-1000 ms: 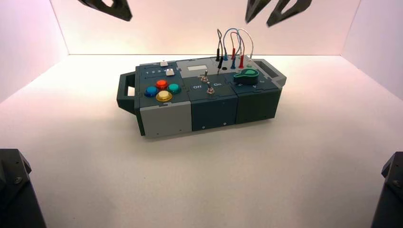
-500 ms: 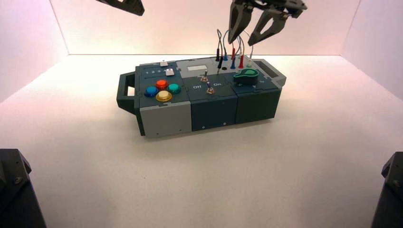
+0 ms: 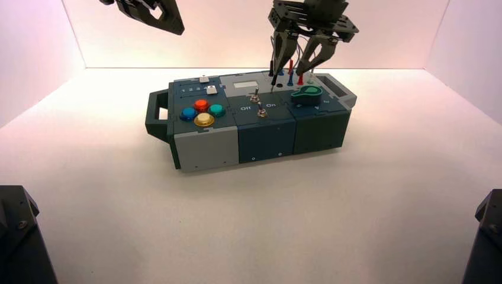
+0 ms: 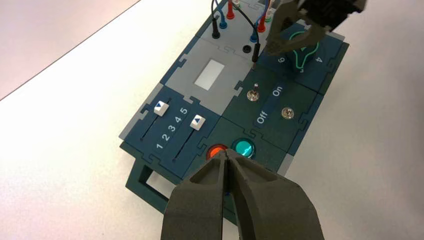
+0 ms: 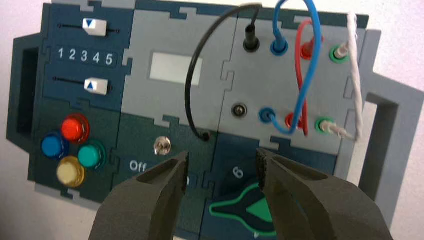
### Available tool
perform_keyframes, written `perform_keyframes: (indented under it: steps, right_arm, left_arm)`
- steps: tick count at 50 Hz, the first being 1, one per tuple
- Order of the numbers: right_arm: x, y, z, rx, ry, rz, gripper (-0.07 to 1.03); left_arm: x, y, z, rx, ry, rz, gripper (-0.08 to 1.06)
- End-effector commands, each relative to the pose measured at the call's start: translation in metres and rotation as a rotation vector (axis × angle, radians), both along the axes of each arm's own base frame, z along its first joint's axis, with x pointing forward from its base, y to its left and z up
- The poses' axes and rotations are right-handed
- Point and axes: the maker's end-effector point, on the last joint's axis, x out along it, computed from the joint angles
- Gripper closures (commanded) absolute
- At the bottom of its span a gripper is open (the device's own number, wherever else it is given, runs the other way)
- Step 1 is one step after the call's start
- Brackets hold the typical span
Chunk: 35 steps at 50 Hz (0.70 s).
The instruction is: Insert the black wire.
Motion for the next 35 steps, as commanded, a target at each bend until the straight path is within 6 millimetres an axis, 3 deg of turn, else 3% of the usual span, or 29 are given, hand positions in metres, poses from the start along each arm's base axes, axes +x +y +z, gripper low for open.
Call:
perform_keyframes:
  steps: [1,35]
  right_arm:
    - [0.0109,0.0095,0.0142,0.024,-0.042,0.007,0.29]
    - [0.0167,0.0137,0.0145,0.023,-0.031,0.012,0.41]
  left_arm:
    - [0.0052,-0.0026,0.0098,-0.016,-0.032,0.001,1.01]
    - [0.0037,-0.0014,0.0198,-0.034,-0.064,0.001,1.01]
